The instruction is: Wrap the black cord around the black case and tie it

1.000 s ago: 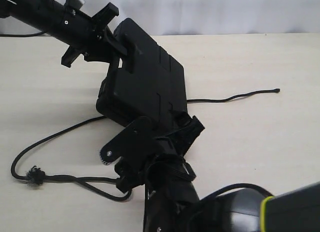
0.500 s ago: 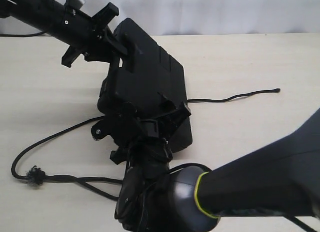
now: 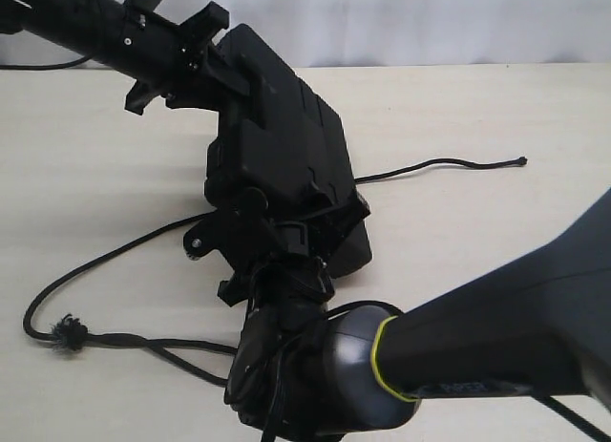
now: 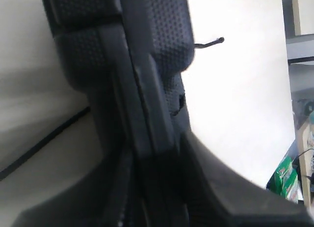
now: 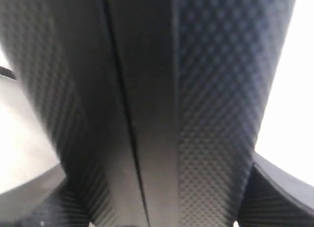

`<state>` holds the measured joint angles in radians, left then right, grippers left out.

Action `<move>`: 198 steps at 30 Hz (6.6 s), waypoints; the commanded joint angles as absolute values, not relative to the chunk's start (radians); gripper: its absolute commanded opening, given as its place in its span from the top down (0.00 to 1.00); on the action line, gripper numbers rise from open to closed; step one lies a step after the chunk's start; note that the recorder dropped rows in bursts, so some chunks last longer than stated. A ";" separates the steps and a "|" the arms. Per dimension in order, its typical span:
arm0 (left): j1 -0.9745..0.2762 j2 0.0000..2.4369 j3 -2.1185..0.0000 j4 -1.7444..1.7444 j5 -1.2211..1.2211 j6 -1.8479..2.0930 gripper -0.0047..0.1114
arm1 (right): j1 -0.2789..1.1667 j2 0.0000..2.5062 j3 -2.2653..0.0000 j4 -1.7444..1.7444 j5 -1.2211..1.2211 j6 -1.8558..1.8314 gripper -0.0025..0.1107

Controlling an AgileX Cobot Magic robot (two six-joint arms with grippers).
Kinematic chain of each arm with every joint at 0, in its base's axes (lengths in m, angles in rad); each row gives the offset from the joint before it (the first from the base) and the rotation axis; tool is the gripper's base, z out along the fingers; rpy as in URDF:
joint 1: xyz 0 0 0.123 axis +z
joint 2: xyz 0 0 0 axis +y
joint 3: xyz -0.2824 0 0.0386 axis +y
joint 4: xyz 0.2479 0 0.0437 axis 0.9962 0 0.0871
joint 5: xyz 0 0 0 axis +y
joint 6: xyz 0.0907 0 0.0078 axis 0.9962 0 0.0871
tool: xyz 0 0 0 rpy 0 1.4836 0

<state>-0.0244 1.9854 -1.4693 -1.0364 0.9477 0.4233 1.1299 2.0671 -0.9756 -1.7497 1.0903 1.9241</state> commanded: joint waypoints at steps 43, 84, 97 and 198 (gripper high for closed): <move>-0.418 1.680 -0.810 0.407 0.745 0.781 0.53 | 1.008 1.916 -0.952 -1.744 0.914 1.921 0.94; 0.029 1.649 -1.036 -0.497 0.669 1.067 0.96 | 1.008 1.807 -0.952 -1.744 0.786 1.902 0.94; -0.152 1.681 -1.158 -0.543 0.495 0.971 0.96 | 1.014 1.722 -0.954 -1.563 0.682 1.660 0.23; -0.152 1.823 -1.196 -1.373 0.174 1.756 0.96 | 0.422 1.909 -1.617 0.289 0.849 -0.372 0.94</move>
